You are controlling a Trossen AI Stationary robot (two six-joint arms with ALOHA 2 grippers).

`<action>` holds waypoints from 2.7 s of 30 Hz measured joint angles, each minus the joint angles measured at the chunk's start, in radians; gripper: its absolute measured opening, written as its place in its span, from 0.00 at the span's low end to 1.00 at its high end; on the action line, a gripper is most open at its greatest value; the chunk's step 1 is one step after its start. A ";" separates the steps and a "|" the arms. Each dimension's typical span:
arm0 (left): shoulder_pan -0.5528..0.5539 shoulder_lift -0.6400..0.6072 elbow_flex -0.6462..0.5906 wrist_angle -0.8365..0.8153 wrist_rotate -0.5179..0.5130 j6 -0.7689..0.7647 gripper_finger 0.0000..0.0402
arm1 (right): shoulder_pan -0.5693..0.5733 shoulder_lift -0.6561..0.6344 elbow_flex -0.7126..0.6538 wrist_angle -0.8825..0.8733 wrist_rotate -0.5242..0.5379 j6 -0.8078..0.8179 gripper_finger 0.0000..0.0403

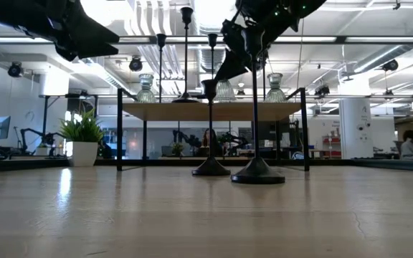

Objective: Pick & Place candle stick holders
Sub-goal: Put the green candle holder on the shelf

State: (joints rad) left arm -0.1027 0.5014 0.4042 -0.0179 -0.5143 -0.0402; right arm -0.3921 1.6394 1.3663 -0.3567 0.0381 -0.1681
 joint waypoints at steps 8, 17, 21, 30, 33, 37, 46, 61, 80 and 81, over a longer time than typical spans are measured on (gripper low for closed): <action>0.000 0.000 0.000 0.001 0.000 0.000 0.75 | -0.058 -0.001 -0.002 0.001 -0.117 0.062 0.30; 0.000 0.000 0.000 0.001 0.000 0.000 0.75 | -0.060 -0.001 -0.002 0.004 -0.142 0.065 0.30; 0.000 0.000 0.000 0.001 0.000 0.000 0.75 | -0.062 -0.001 -0.003 0.024 -0.143 0.094 0.30; 0.000 0.000 0.000 0.001 0.000 0.000 0.75 | -0.062 -0.001 -0.017 0.039 -0.143 0.101 0.30; 0.000 0.000 0.000 0.001 0.000 -0.001 0.75 | -0.062 -0.001 -0.030 0.038 -0.144 0.100 0.30; 0.000 0.000 0.000 0.002 0.000 -0.001 0.75 | -0.060 -0.001 -0.048 0.040 -0.144 0.101 0.30; 0.000 0.000 0.000 0.002 0.000 -0.001 0.75 | -0.060 -0.001 -0.057 0.040 -0.147 0.102 0.30; 0.000 0.000 0.000 0.001 0.001 -0.001 0.75 | -0.060 -0.001 -0.062 0.090 -0.143 0.080 0.39; 0.000 0.000 0.000 -0.007 0.001 -0.007 0.75 | -0.057 -0.005 -0.062 0.150 -0.143 0.038 0.45; 0.000 0.000 0.000 -0.007 0.001 -0.010 0.75 | -0.055 -0.007 -0.062 0.158 -0.143 0.034 0.45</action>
State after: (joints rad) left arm -0.1028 0.5018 0.4042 -0.0247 -0.5137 -0.0503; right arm -0.4475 1.6323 1.3045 -0.1990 -0.1051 -0.1337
